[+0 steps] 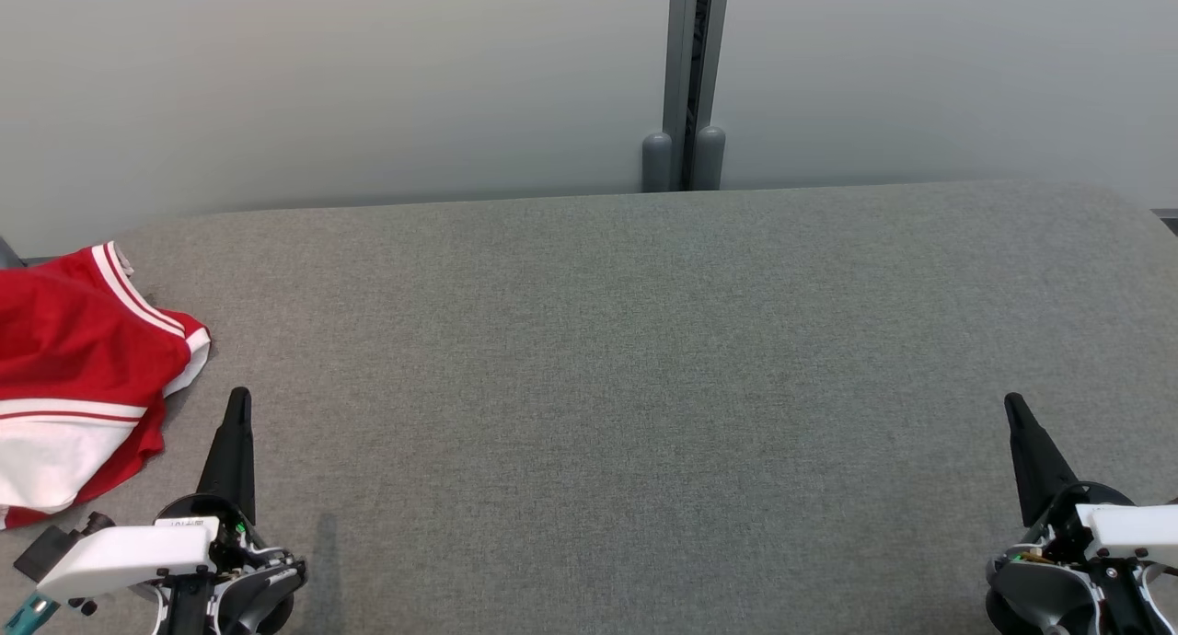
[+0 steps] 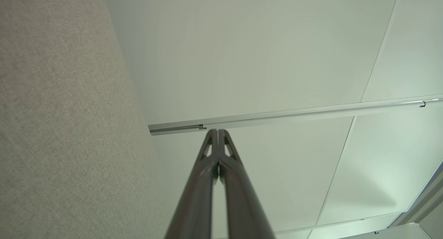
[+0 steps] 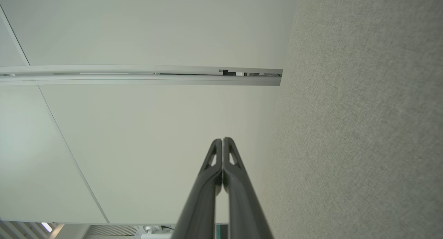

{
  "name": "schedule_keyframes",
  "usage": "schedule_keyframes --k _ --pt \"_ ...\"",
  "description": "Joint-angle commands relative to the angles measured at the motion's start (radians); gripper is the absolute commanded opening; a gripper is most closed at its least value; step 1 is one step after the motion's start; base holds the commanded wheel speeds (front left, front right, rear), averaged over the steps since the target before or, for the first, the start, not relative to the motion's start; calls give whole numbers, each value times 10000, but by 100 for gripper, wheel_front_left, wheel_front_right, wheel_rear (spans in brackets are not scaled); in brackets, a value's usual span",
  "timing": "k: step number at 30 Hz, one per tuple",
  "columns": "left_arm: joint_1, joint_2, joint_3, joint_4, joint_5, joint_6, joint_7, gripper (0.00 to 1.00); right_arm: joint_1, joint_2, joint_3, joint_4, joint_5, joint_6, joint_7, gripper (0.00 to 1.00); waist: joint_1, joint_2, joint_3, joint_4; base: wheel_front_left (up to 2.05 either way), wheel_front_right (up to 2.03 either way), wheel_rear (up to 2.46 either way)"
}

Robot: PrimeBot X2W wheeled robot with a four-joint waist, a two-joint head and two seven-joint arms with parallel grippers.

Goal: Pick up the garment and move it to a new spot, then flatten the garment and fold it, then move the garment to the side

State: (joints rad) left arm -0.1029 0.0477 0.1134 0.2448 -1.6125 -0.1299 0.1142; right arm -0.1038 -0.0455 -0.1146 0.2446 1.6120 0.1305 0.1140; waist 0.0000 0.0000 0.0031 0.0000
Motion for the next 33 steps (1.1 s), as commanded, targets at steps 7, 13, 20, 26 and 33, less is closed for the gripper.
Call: schedule_keyframes --k 7,13,20,26,33 --pt "-115 50 35 -30 -12 -42 31 0 -87 -91 -9 -32 23 4 34 0 0 0 0 0 0 0 0" --pt "-115 50 35 -30 -12 -42 30 0 -87 -91 -9 -32 23 4 34 0 0 0 0 0 0 0 0" --pt "-115 50 34 -30 -12 -42 30 0 -87 -91 -9 -32 23 4 34 0 0 0 0 0 0 0 0" --pt "-115 50 34 -30 -12 -42 30 0 -88 -91 -9 -32 23 4 33 0 0 0 0 0 0 0 0" --pt "-115 50 34 -30 -12 -42 30 0 -88 -91 -9 -32 23 4 33 0 0 0 0 0 0 0 0"
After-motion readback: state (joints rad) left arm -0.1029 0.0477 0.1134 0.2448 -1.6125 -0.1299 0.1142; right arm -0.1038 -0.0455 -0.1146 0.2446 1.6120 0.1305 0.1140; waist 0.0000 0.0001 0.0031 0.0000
